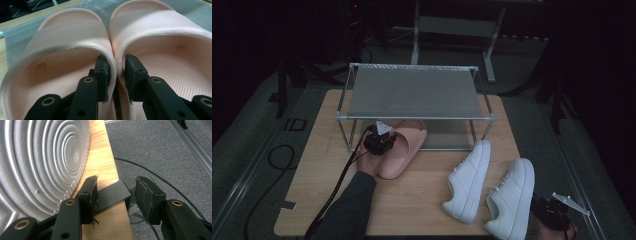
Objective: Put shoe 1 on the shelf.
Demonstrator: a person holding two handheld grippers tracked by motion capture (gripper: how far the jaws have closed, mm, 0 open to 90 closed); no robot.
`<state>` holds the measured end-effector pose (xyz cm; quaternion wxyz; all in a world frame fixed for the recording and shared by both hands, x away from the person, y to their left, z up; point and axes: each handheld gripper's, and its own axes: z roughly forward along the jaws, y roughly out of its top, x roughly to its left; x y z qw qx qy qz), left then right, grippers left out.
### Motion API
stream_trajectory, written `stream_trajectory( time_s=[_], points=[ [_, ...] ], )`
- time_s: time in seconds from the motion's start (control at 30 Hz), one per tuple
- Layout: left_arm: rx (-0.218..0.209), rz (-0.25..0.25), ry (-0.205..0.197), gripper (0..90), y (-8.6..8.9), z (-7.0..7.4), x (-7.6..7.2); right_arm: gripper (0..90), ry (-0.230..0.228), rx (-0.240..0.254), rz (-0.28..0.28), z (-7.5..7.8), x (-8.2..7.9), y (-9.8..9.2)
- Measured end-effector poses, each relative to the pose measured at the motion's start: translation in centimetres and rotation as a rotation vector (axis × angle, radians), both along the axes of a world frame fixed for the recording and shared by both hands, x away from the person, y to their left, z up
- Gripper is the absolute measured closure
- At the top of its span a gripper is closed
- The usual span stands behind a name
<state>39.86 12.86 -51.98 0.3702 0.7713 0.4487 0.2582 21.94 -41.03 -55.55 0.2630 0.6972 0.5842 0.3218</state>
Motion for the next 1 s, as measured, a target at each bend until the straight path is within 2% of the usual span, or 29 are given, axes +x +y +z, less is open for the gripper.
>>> stream_trajectory(
  time_s=[0.1, 0.13, 0.23, 0.33, 0.47, 0.63, 1.0],
  points=[
    [-0.001, 0.0, 0.002, 71.9, 0.0, 0.0, 0.0, 51.8, 0.001, 0.0, 0.0, 0.0, 0.0, 0.0],
    [0.012, 0.0, -0.006, 70.4, -0.1, 0.1, -0.1, 51.8, 0.001, 0.0, 0.001, 0.0, 0.0, 0.0],
    [0.005, -0.007, 0.0, 63.1, -0.1, 0.0, 0.0, 51.8, 0.001, 0.001, 0.001, 0.0, 0.0, 0.0],
    [0.003, -0.002, 0.003, 61.8, -0.1, 0.1, -0.1, 51.8, 0.001, 0.001, 0.001, 0.0, 0.0, 0.0],
    [0.012, -0.005, 0.008, 54.8, -0.1, 0.3, -0.3, 51.8, 0.001, 0.001, 0.001, 0.0, 0.0, 0.0],
    [-0.005, 0.017, 0.001, 48.4, -0.2, 0.6, -0.7, 51.8, 0.001, 0.001, 0.002, 0.0, 0.0, 0.0],
    [0.026, -0.023, -0.029, 45.2, 0.2, 1.2, -2.2, 51.7, 0.002, 0.001, 0.003, 0.0, -0.1, 0.0]
  ],
)
